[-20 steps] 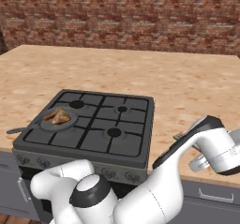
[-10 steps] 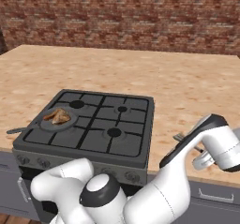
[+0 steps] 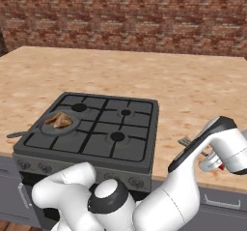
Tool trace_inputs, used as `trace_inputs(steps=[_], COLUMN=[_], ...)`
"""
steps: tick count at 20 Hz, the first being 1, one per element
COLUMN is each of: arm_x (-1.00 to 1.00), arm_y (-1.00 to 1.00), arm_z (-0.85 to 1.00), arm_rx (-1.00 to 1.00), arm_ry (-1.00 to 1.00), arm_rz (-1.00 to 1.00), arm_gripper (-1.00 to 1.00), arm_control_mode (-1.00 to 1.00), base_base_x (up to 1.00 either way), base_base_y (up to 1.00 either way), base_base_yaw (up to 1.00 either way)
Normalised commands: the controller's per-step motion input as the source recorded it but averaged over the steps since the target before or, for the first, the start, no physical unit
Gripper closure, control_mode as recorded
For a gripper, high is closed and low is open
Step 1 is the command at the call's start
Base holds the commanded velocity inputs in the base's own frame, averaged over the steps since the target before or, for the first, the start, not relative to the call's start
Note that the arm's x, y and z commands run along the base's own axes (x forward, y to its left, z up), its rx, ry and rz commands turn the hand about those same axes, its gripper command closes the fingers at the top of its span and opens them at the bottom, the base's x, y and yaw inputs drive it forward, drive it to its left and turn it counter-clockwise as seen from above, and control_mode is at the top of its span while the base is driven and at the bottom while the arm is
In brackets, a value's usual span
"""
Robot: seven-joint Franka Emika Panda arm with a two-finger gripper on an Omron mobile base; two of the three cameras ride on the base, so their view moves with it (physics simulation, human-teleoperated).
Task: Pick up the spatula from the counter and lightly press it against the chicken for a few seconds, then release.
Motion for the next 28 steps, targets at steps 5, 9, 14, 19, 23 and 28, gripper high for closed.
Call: trace_inputs(steps=[5,9,14,19,23,28], arm_x=[0.09,0.08,0.1,0.13,0.16,0.15], arm_y=[-0.01,-0.05,0.0,0.0,0.0,-0.02], arm_z=[-0.04,-0.07,-0.08,-0.09,-0.14,-0.17], arm_rx=[0.01,0.02,0.01,0.0,0.0,0.0], arm_ry=[0.0,0.0,0.0,0.0,0.01,0.02], arm_rz=[-0.03,-0.09,-0.1,-0.07,-0.01,0.0], arm_gripper=[-1.0,-1.0,-1.0,-1.0,-1.0,-1.0], arm_control_mode=[-1.0,-1.0,-1.0,-1.0,-1.0,-1.0], base_base_x=[0.0,0.0,0.0,0.0,0.0,0.0], base_base_y=[0.0,0.0,0.0,0.0,0.0,0.0], base_base_yaw=[0.0,0.0,0.0,0.0,0.0,0.0])
